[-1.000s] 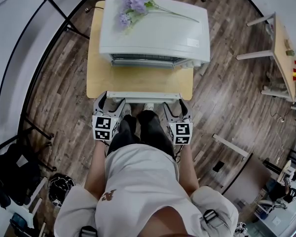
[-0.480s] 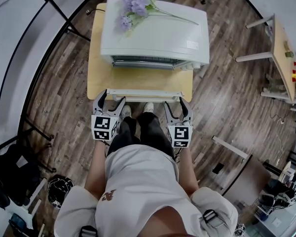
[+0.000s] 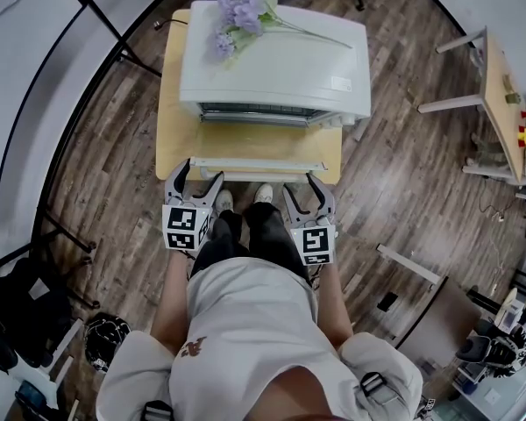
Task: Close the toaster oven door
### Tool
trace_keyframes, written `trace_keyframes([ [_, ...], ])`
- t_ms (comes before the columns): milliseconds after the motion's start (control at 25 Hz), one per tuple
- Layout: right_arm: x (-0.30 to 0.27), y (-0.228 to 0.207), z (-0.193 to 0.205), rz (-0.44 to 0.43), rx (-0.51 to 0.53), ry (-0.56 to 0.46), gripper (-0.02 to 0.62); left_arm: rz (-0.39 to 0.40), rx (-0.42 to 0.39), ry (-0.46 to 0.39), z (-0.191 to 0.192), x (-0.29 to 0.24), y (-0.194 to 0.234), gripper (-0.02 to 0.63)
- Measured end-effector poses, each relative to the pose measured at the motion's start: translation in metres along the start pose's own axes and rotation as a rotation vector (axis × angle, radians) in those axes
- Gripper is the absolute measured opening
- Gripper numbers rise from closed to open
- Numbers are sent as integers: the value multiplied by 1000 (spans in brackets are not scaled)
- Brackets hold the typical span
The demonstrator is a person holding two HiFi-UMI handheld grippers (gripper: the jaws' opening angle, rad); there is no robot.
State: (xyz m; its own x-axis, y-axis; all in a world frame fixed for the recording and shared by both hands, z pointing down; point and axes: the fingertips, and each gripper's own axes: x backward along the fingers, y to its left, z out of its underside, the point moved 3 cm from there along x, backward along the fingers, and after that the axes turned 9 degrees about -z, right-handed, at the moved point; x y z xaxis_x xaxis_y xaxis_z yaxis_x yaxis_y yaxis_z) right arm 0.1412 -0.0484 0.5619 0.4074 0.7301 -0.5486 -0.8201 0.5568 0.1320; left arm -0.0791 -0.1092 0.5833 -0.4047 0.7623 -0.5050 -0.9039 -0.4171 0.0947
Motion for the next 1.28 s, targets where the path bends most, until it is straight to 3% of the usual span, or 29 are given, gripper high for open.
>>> trace_keyframes([
  [280, -11, 1, 0, -43, 31, 19, 230, -5, 6, -23, -10, -1, 2, 333],
  [760, -16, -11, -16, -34, 62, -16, 216, -32, -11, -65, -31, -2, 4, 327],
  [1280, -21, -27, -36, -36, 79, -65, 218, -67, -101, -171, -71, 11, 2, 279],
])
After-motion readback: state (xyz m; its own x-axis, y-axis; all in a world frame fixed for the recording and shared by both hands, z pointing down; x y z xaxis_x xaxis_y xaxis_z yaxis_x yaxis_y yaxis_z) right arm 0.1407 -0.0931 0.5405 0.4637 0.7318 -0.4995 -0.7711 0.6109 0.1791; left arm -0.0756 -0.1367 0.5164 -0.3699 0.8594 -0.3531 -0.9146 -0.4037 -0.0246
